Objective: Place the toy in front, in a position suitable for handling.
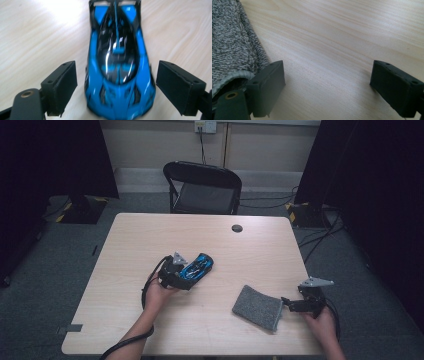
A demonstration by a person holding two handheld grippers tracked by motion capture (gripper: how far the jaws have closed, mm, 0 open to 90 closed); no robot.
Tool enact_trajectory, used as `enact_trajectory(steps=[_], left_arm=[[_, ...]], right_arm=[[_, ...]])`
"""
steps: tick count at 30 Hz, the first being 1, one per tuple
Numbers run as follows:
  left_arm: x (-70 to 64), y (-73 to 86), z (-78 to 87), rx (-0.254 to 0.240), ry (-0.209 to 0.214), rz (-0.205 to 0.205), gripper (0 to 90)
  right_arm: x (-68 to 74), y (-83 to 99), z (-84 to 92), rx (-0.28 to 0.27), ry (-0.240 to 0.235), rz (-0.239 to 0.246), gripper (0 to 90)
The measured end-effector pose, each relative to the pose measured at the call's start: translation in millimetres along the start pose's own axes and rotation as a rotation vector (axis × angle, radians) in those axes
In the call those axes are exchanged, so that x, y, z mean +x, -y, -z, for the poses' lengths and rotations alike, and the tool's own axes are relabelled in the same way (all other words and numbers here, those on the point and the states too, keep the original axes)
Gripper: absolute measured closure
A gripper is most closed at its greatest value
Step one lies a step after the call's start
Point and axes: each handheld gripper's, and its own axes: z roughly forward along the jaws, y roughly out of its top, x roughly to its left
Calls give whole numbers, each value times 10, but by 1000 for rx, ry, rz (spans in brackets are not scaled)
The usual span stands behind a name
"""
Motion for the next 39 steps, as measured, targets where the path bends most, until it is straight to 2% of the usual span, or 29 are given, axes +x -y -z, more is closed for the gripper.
enact_trajectory(steps=[4,11,12,13,15,17,19,29,31,33,34,39], left_arm=[[20,113,24,-2,9,17,150],[19,257,-33,15,21,7,149],[16,274,-42,-6,22,4,136],[23,279,-38,-7,15,3,136],[29,298,-49,-22,28,18,130],[47,314,-51,-36,27,0,122],[52,325,-60,-48,33,4,108],[39,289,-95,-43,43,-4,99],[34,288,-95,-53,52,-2,114],[23,296,-80,-72,64,-15,211],[23,296,-80,-73,63,-12,229],[22,296,-80,-74,63,-11,234]], right_arm=[[0,0,0,0,0,0,115],[1,0,0,0,0,-1,115],[1,0,0,0,0,0,115],[1,0,0,0,0,-1,115],[1,0,0,0,0,0,115],[1,0,0,0,0,0,115],[4,1,1,1,2,-4,115],[6,2,2,0,5,-5,115],[6,2,2,0,5,-6,115],[7,2,2,0,5,-5,115],[8,3,2,0,5,-6,115],[10,3,3,0,8,-8,117]])
